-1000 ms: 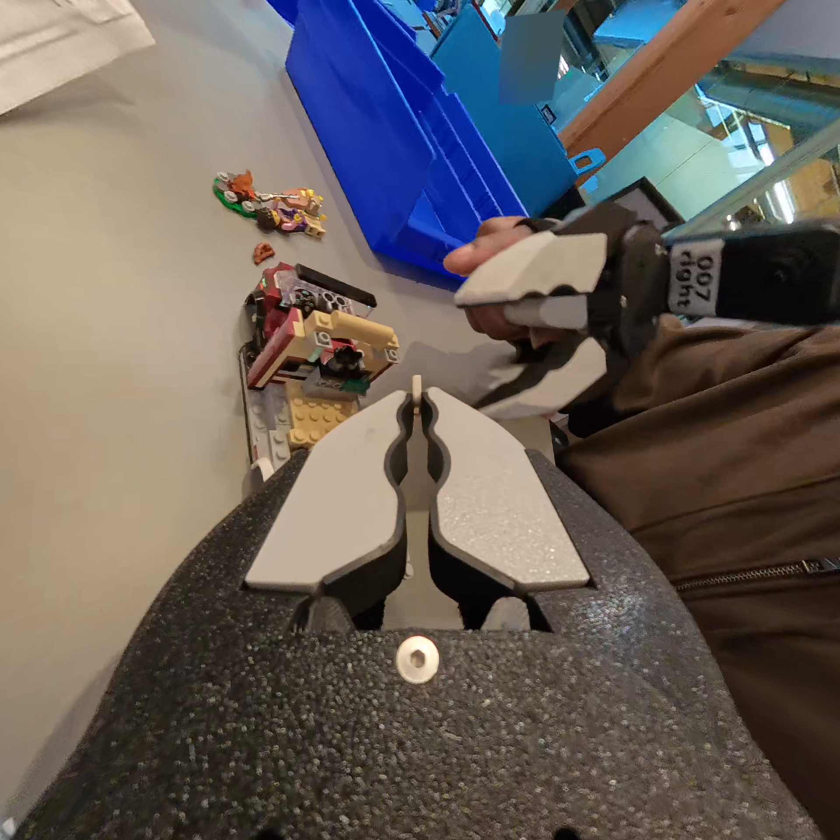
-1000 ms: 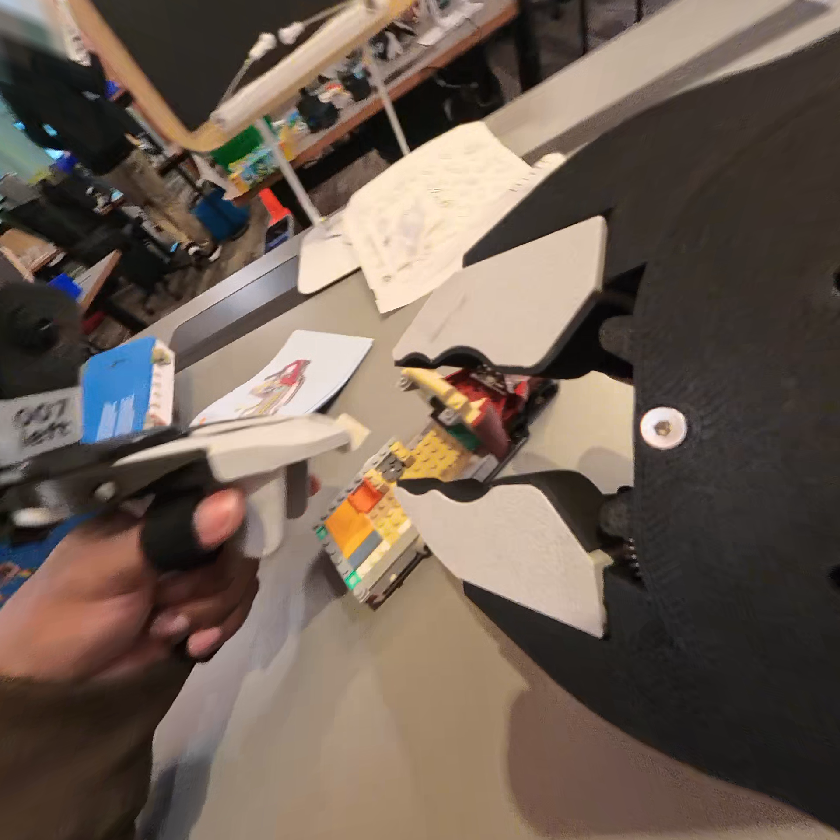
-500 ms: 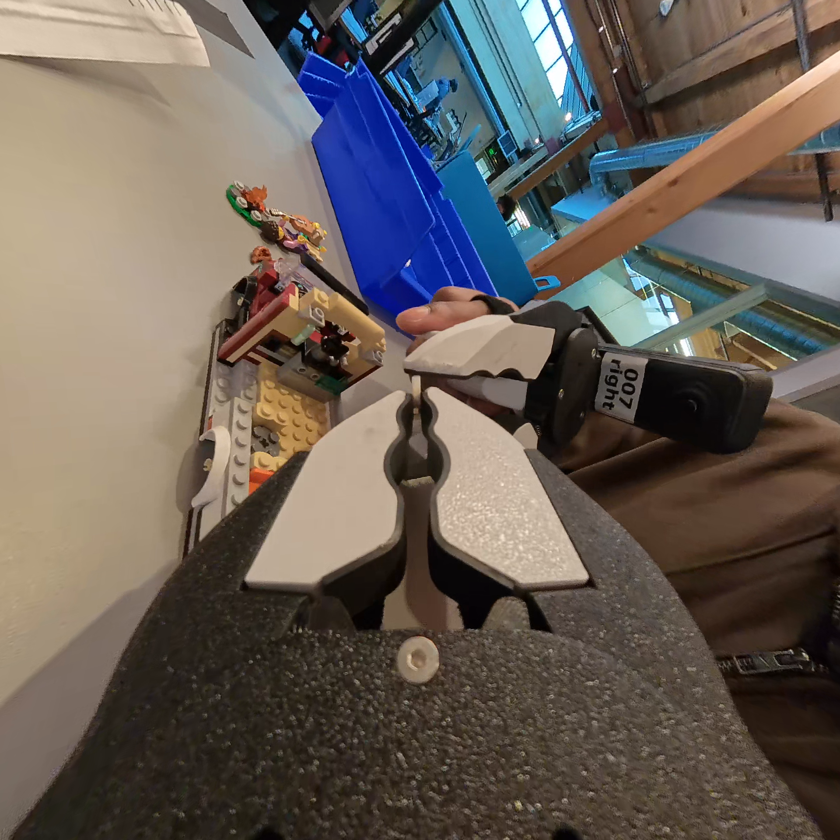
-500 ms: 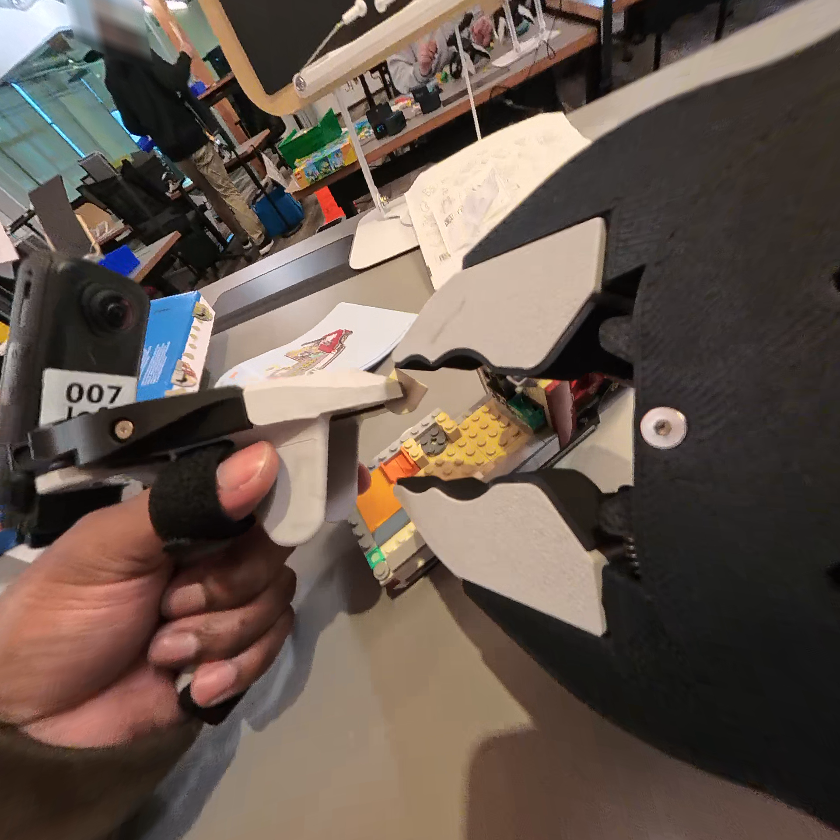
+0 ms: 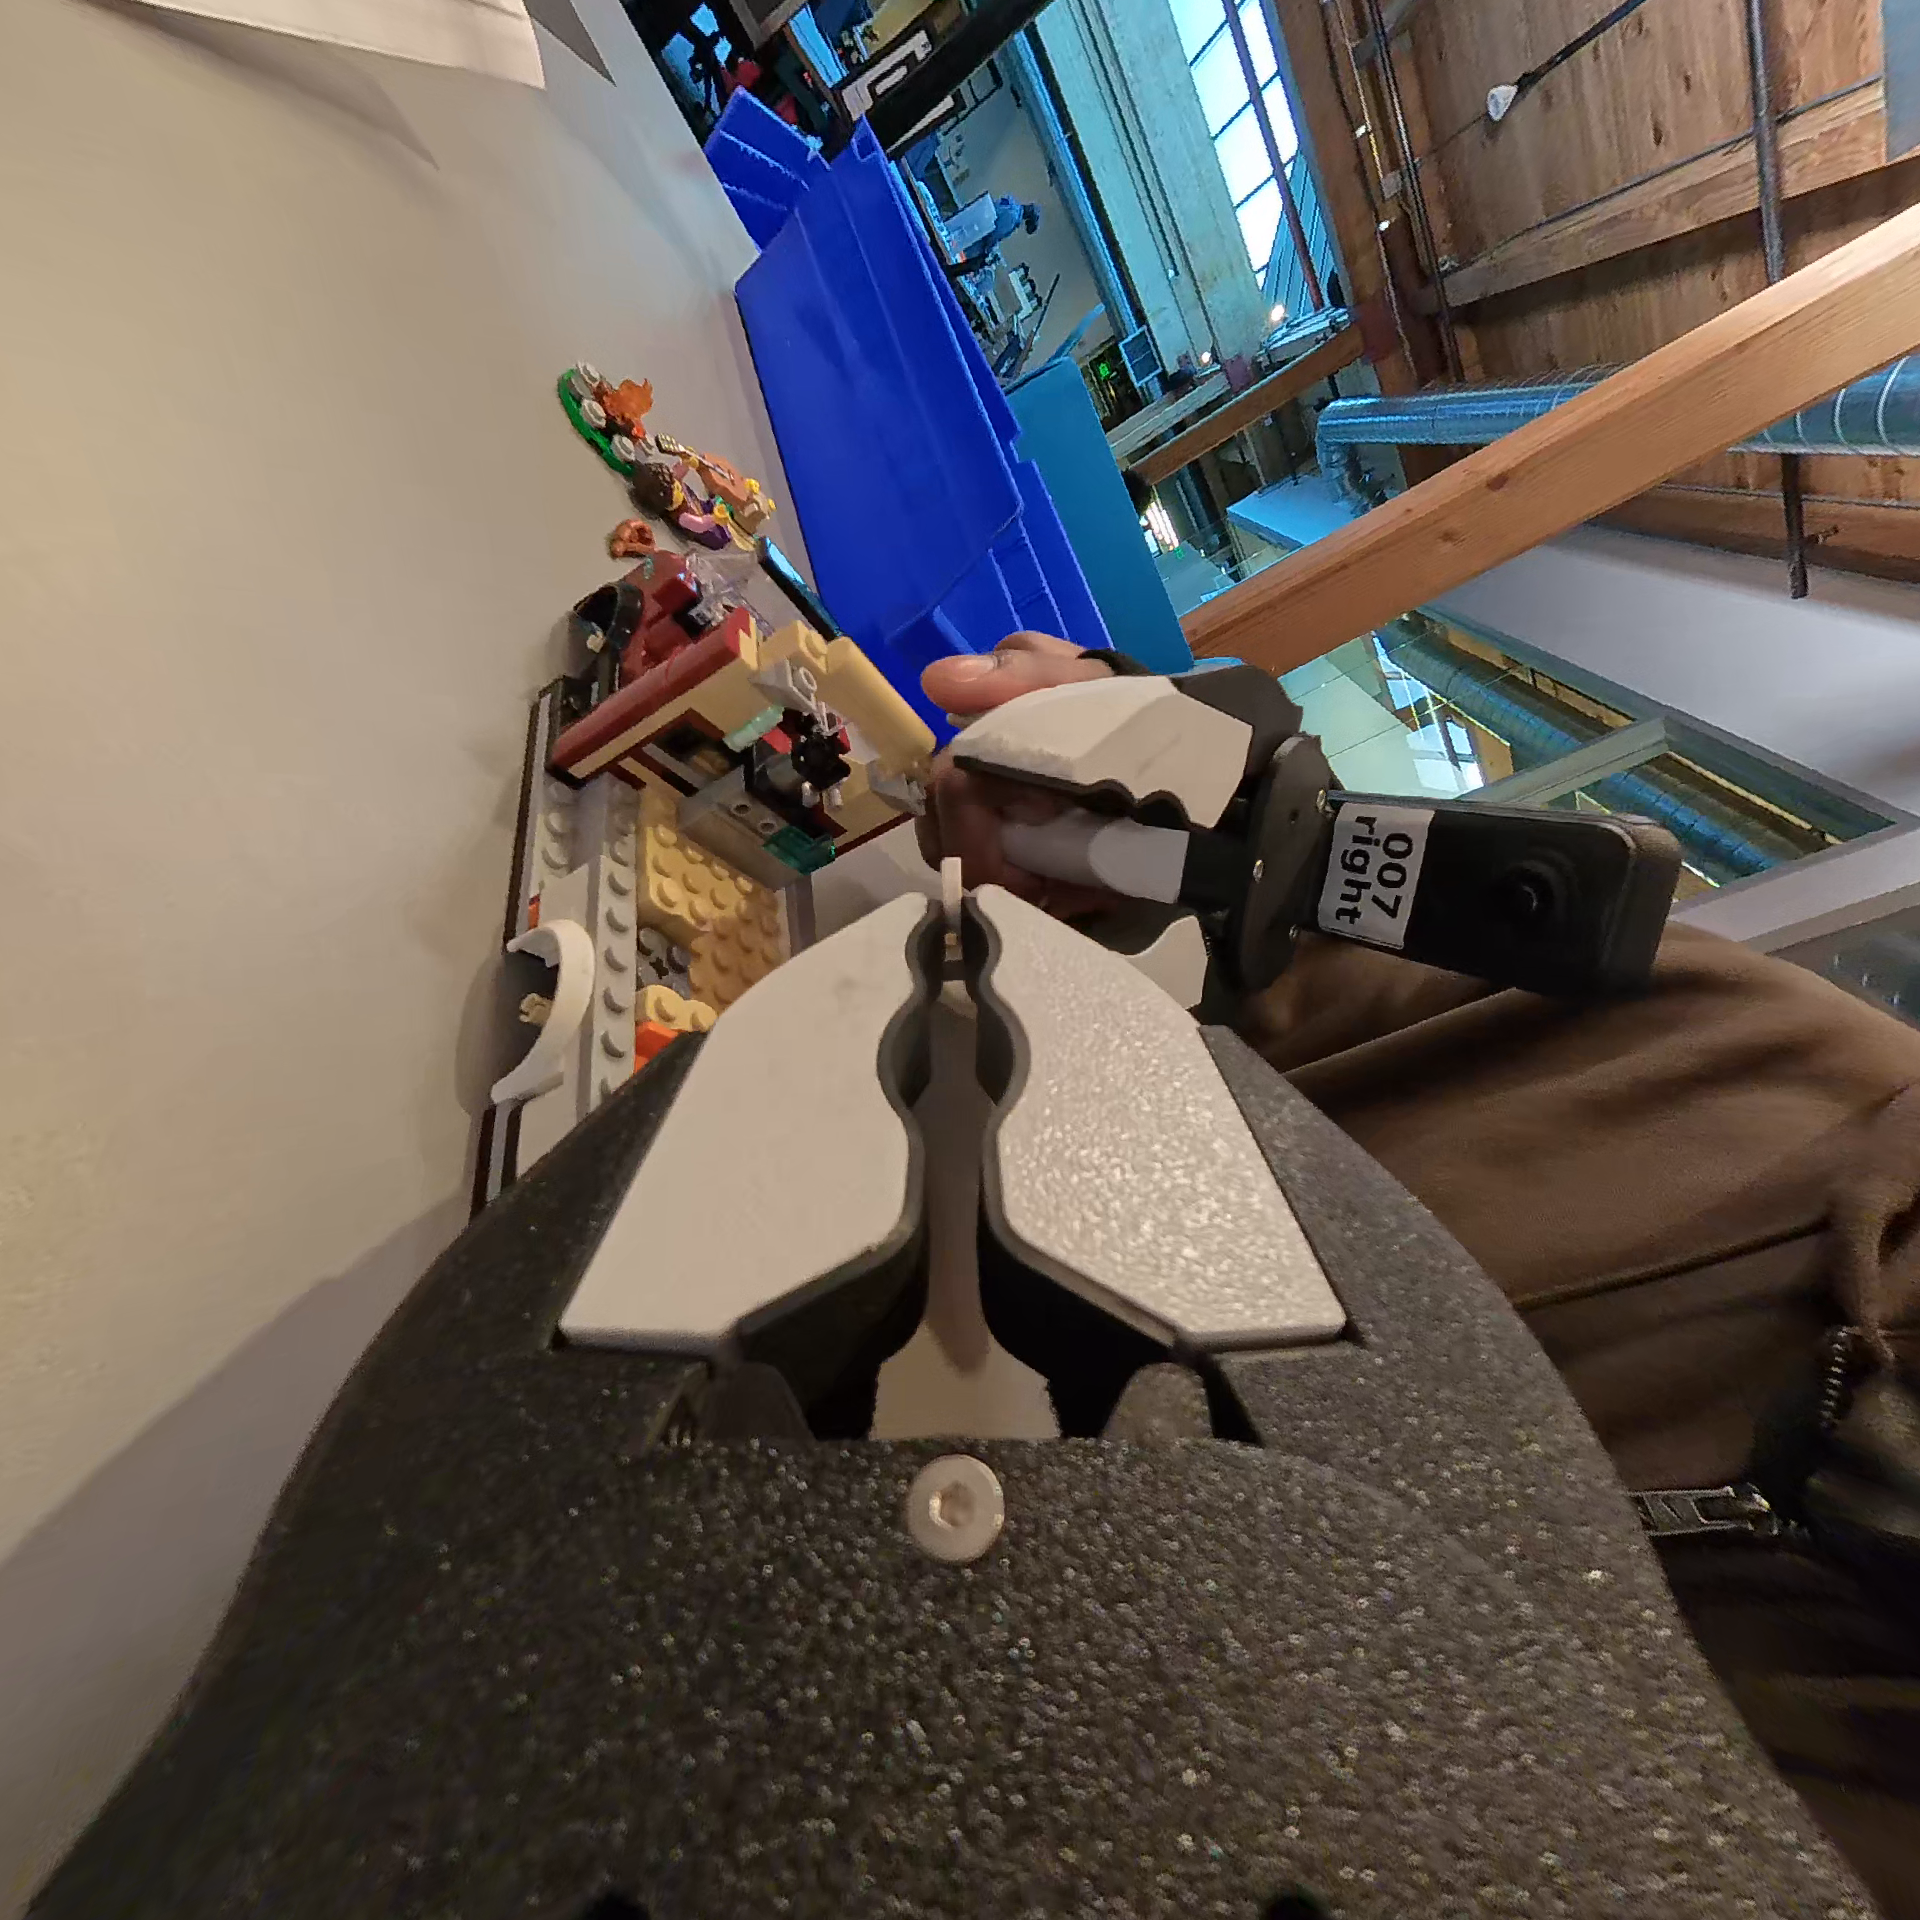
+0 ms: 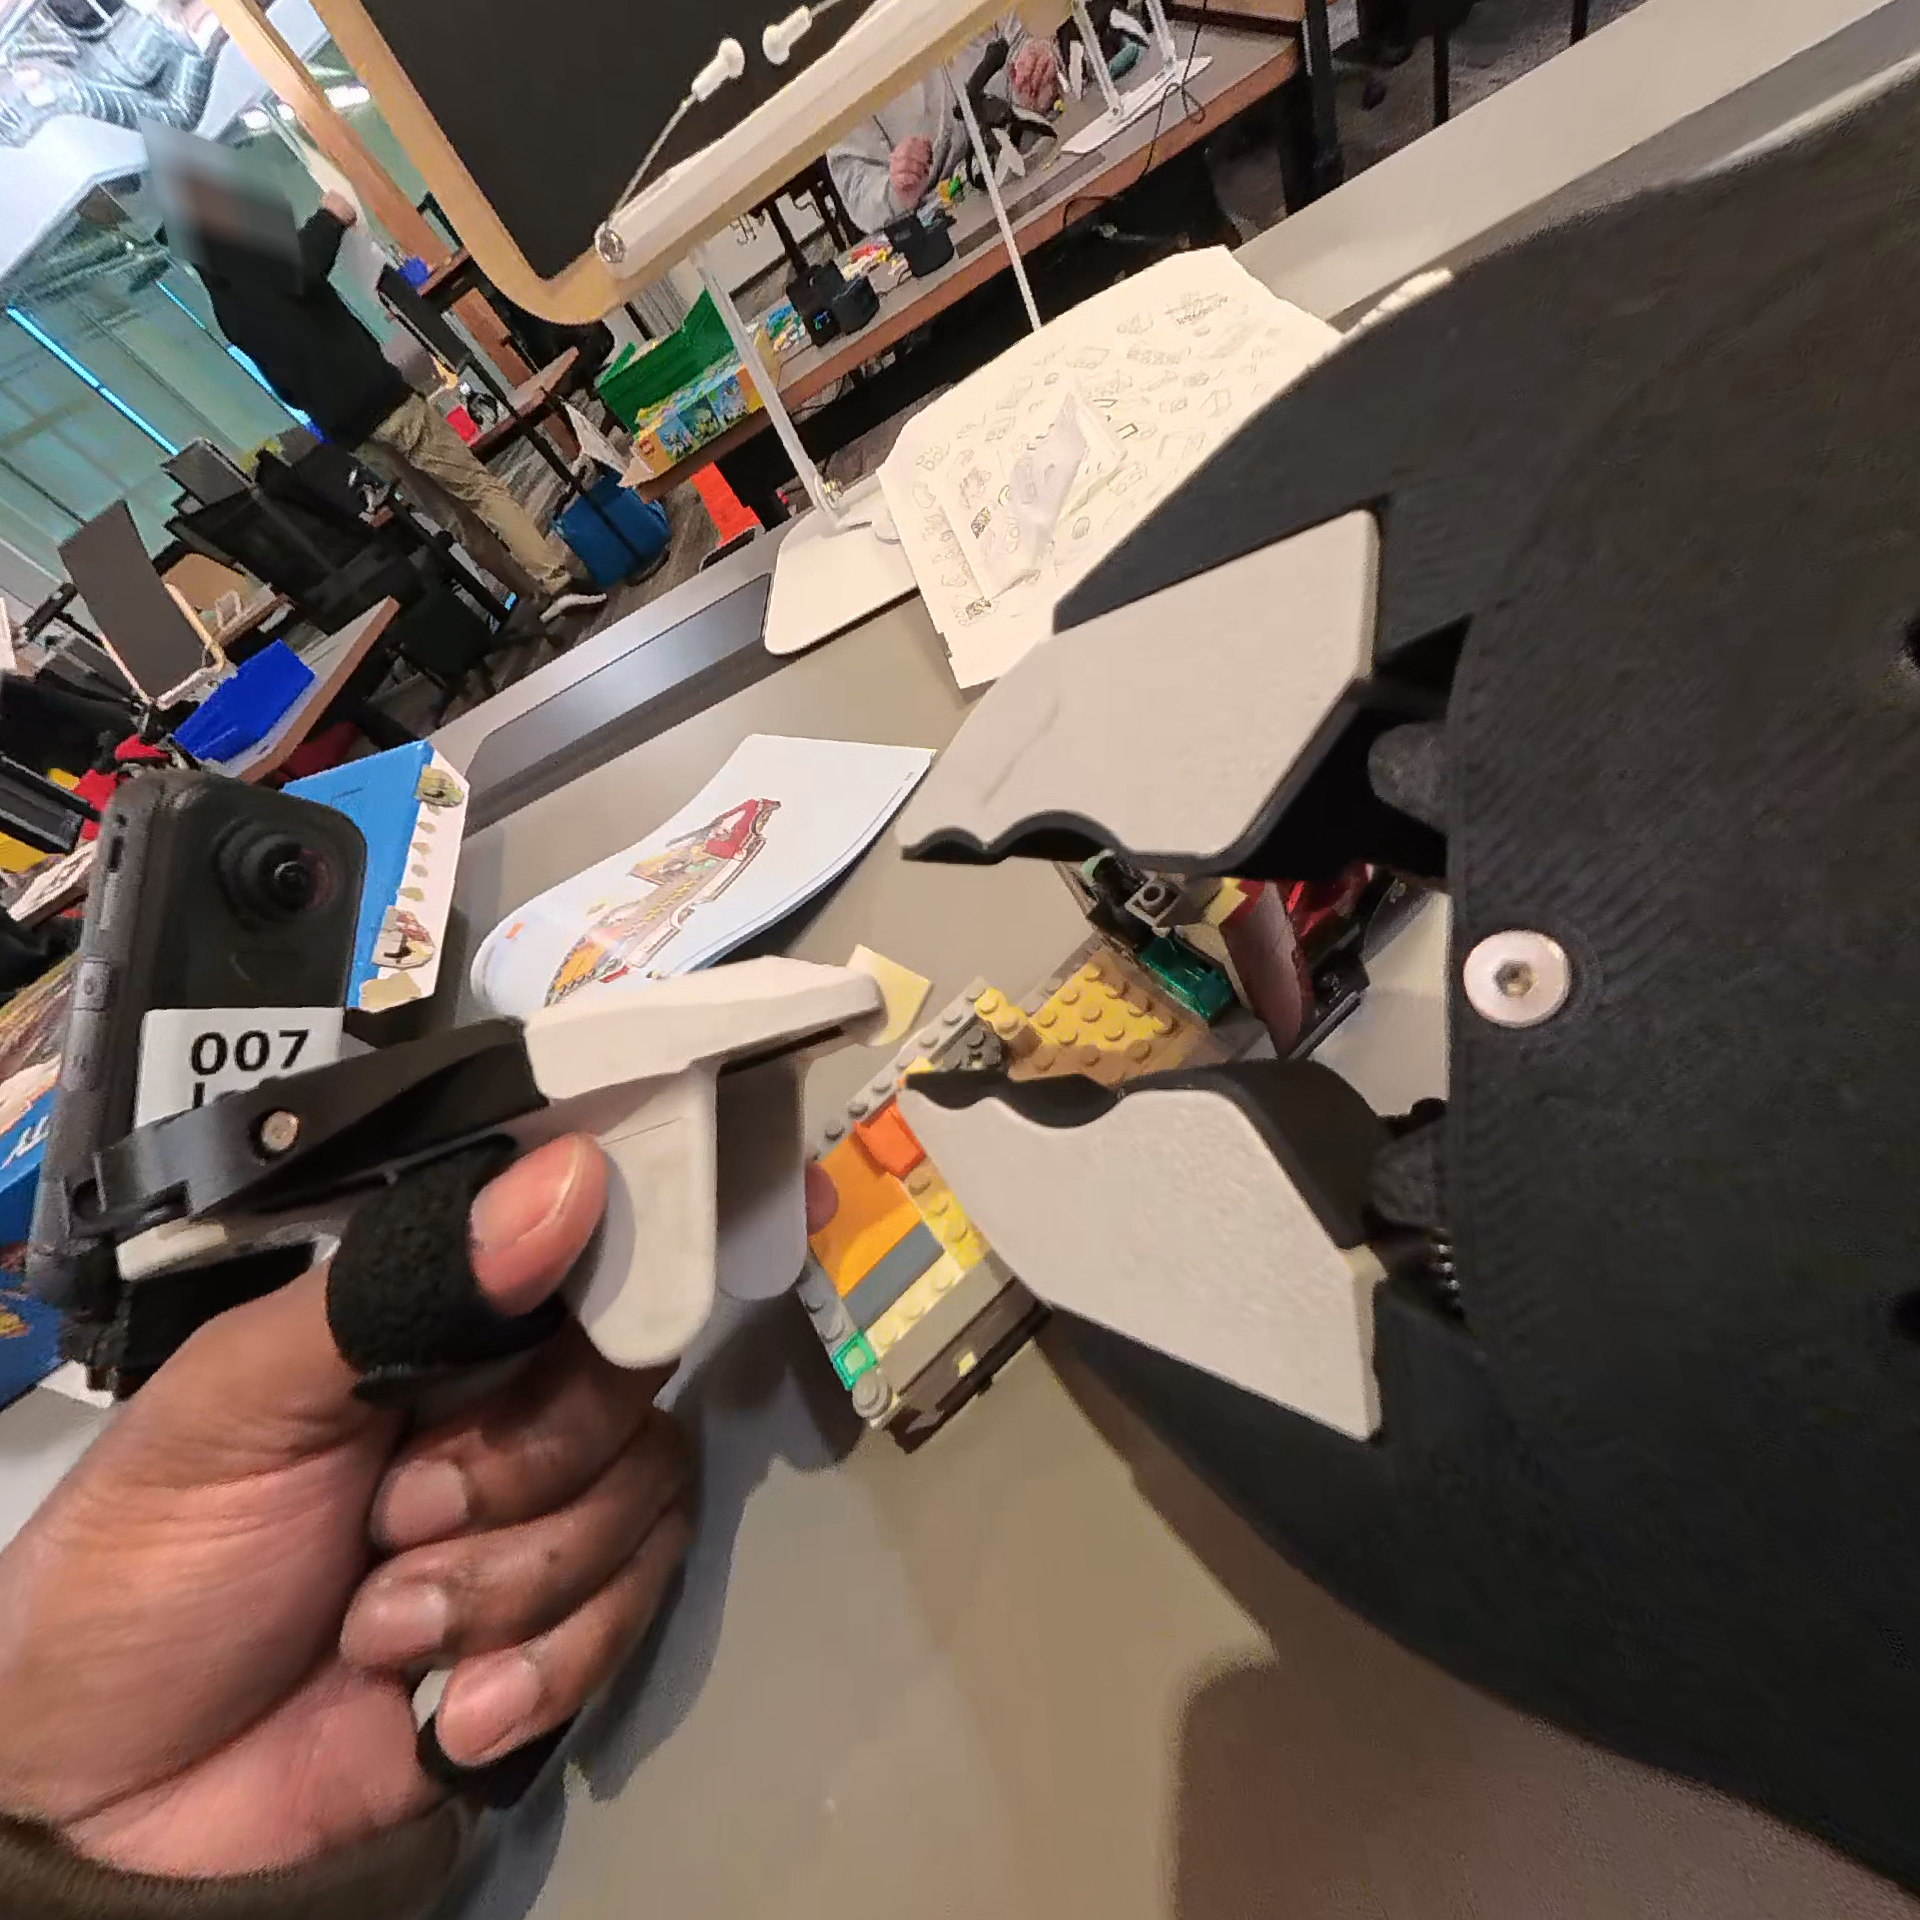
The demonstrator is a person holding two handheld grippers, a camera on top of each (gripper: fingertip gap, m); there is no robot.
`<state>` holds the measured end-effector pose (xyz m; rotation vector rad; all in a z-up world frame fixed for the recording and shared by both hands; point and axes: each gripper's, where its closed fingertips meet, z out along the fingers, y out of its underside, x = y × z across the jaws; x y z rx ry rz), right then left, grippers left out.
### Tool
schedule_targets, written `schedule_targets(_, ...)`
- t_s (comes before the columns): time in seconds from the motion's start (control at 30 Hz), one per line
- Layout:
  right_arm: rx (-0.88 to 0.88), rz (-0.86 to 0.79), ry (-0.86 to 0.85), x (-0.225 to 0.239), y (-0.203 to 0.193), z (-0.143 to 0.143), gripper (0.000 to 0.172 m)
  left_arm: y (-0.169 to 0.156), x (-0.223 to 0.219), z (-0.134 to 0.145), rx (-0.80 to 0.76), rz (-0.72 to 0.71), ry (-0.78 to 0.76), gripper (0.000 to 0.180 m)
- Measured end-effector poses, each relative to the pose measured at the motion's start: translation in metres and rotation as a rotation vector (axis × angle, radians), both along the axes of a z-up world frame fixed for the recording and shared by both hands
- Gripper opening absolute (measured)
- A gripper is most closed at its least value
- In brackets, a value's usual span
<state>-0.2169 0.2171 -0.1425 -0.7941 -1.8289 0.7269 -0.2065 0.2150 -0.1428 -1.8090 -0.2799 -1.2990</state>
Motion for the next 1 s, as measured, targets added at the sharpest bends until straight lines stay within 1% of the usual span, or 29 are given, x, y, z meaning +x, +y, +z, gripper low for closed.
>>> schedule_targets(0.2,0.020,0.009,0.009,0.002,-0.002,0.001,0.034,-0.002,0.000,-0.001,-0.014,-0.022,-0.031,0.003)
schedule_targets(0.7,0.017,0.061,-0.013,0.007,-0.012,-0.003,0.027,-0.003,0.008,-0.006,-0.031,-0.054,-0.015,0.003)
schedule_targets(1.0,0.007,0.064,-0.027,0.005,-0.015,-0.008,0.027,-0.004,0.011,-0.005,-0.031,-0.069,-0.020,0.003)
